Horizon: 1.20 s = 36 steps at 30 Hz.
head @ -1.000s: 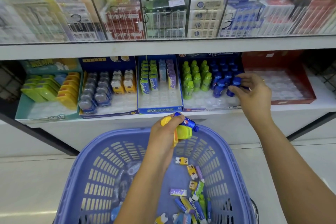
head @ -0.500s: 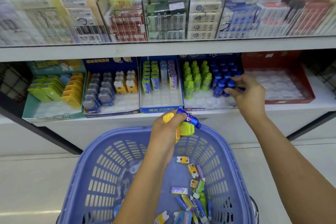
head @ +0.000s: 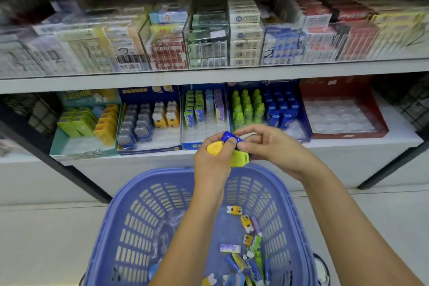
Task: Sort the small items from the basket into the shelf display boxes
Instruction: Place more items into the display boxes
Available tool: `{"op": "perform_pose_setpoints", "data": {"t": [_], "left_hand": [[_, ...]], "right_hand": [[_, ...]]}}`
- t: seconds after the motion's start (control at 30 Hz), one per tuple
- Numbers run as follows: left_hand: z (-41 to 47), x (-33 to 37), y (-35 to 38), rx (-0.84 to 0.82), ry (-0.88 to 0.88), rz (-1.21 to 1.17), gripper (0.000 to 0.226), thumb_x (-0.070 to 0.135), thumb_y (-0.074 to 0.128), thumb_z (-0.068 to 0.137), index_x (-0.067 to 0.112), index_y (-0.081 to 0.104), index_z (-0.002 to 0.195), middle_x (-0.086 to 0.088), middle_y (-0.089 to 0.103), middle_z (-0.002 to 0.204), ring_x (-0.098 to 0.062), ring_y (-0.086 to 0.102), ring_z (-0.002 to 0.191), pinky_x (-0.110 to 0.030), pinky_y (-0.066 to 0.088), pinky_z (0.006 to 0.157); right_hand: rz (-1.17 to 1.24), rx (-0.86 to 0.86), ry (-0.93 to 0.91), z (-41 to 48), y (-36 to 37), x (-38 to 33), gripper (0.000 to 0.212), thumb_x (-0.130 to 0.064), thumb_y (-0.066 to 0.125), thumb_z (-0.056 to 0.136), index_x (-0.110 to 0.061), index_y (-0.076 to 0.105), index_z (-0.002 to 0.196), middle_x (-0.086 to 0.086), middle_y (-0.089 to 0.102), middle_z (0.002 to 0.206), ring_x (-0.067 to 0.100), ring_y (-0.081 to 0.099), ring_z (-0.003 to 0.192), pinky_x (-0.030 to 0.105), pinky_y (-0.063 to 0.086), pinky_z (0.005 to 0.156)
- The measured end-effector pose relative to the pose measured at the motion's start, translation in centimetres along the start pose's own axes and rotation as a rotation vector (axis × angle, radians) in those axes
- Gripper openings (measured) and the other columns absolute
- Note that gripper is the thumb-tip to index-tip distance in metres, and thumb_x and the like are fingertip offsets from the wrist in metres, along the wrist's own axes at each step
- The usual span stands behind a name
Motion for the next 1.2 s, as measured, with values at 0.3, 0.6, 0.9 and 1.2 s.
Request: {"op": "perform_pose_setpoints", "data": {"t": [0.3,0.6,0.9,1.2], "left_hand": [[0.7,-0.5,0.8,0.012,-0.311,-0.281,0.021,0.029,0.061,0.090,0.010,0.059,0.083,-0.004,0.069,0.066,-0.013,0.066,0.053,-0.023,0.052,0.050],[1.3,-1.9,1.5,0.027,-0.445,-0.502,0.024,0.027,0.058,0.093,0.004,0.052,0.092,-0.005,0.069,0.058,-0.019,0.070,0.058,-0.033,0.059,0.055],[1.5,-1.8,1.3,0.020,-0.397,-0.369,0.025,0.031,0.060,0.091,0.007,0.053,0.094,-0.016,0.068,0.093,-0.022,0.072,0.074,-0.029,0.058,0.059],[0.4,-0.5,-0.8,0.061,-0.311,-0.412,0.028,0.032,0.059,0.091,0.006,0.054,0.097,-0.013,0.068,0.090,-0.018,0.072,0.070,-0.029,0.058,0.059]], "right_hand": [[-0.297,0.800,-0.131,0.0,-8.2,0.6,0.025,-0.011,0.072,0.079,-0.015,0.065,0.102,0.002,0.062,0.078,0.016,0.055,0.066,0.021,0.047,0.060],[-0.805,0.842,-0.165,2.5,-12.8,3.3,0.027,-0.009,0.068,0.082,-0.005,0.065,0.109,0.017,0.069,0.090,0.028,0.062,0.081,0.025,0.042,0.071],[-1.046,0.781,-0.047,4.0,-12.8,3.7,0.036,-0.013,0.069,0.083,-0.004,0.064,0.117,0.023,0.062,0.100,0.035,0.057,0.090,0.024,0.029,0.066],[-0.624,0.690,-0.220,0.7,-5.6,0.1,0.022,-0.009,0.069,0.080,-0.020,0.063,0.098,-0.002,0.060,0.084,0.016,0.058,0.073,0.018,0.043,0.061]]}}
Point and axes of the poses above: each hand's wrist, its own z-axis towards the middle knuckle, its own y-axis out of the palm, x = y × z, the point moved 1 cm from there along z, towards the middle knuckle
